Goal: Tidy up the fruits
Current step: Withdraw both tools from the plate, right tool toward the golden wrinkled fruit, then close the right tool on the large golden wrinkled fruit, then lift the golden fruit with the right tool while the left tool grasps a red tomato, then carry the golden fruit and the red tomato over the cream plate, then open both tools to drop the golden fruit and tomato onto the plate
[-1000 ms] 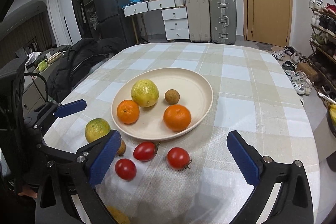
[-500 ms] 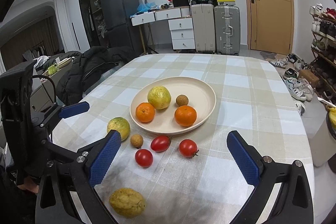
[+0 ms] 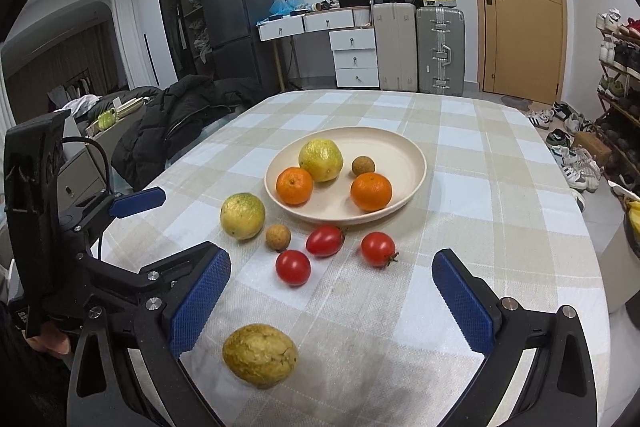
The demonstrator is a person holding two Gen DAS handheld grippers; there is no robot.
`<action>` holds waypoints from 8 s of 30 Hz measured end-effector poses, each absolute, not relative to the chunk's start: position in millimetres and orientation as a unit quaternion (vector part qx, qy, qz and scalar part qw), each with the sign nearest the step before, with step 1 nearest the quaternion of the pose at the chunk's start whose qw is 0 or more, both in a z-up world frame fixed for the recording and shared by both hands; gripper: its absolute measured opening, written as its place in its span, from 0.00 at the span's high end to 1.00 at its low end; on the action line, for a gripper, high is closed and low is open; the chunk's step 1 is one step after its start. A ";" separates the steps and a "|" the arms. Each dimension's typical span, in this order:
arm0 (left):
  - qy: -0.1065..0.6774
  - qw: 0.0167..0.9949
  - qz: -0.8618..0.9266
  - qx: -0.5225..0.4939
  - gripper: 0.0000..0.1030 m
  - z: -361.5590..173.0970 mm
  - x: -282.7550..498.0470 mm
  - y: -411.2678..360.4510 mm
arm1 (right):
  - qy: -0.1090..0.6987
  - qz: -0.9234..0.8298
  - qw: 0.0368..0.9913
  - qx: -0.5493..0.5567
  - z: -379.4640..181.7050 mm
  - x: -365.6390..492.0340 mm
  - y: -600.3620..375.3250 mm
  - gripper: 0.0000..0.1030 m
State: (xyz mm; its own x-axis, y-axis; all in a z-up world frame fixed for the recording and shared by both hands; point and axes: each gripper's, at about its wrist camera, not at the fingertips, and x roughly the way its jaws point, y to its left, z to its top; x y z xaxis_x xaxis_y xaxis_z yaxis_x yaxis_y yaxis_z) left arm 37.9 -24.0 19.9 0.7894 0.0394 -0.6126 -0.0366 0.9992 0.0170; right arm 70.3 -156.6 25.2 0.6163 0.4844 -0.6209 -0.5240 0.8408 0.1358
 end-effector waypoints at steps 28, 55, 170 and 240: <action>0.358 0.934 0.012 -0.022 0.01 -16.8 21.8 -3.5 | 0.397 0.282 0.873 -0.014 -20.4 47.6 -151.2 0.00; 0.368 0.929 -0.001 -0.026 0.01 -28.0 26.2 -7.9 | 0.422 0.329 0.844 -0.034 -35.2 40.1 -127.8 0.37; 0.344 0.936 -0.061 -0.047 0.74 3.7 111.6 -15.4 | 0.381 0.294 0.876 0.011 14.8 114.8 -145.9 0.47; 0.363 0.931 -0.045 0.003 0.73 -12.9 176.5 -38.3 | 0.414 0.272 0.868 0.030 -8.8 207.9 -127.5 0.45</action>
State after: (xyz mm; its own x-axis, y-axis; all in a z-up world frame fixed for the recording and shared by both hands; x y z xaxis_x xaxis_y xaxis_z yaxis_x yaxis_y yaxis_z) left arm 176.5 -38.3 -12.9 0.7321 -0.0822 -0.6762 0.0861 0.9959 -0.0279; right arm 207.9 -127.5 -8.8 0.5087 0.4979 -0.7024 -0.4477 0.8498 0.2782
